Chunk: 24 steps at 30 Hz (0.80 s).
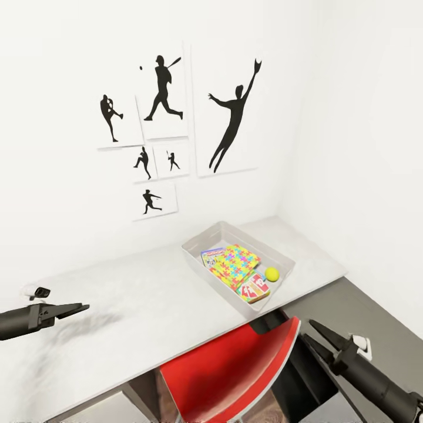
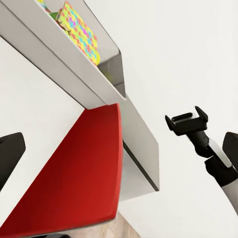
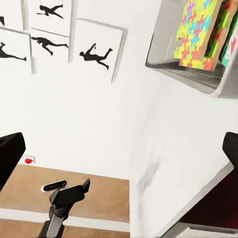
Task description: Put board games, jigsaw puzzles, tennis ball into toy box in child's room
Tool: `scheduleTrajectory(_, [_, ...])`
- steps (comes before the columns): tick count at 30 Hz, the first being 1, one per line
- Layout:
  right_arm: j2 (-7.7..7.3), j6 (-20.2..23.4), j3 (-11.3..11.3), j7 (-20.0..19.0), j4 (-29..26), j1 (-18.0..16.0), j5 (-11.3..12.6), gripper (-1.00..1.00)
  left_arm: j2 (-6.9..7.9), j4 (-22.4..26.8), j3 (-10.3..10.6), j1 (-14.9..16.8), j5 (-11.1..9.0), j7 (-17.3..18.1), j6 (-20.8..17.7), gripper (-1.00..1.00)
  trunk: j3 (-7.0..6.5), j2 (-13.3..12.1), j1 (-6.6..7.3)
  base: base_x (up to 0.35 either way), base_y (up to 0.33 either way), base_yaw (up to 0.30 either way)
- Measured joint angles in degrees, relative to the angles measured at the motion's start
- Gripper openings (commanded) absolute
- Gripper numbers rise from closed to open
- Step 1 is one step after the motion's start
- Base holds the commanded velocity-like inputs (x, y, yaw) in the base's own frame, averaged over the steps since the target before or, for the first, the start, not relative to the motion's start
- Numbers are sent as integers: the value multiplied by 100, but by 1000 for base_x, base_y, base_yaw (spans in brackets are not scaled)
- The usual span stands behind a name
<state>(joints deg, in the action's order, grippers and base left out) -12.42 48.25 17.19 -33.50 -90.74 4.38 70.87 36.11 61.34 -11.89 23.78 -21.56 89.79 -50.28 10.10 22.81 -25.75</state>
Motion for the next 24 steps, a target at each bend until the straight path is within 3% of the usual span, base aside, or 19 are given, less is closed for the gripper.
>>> scheduleTrajectory(8, [39,-13,129,-159,42,67,-11,100,4,0,1,1,1,0,0,100,-4,-1,-1,-39,11,-22])
scheduleTrajectory(24, [42,-15,146,-307,91,82,-19,100,8,10,1,1,1,0,0,100,-105,-1,-3,-276,129,-196])
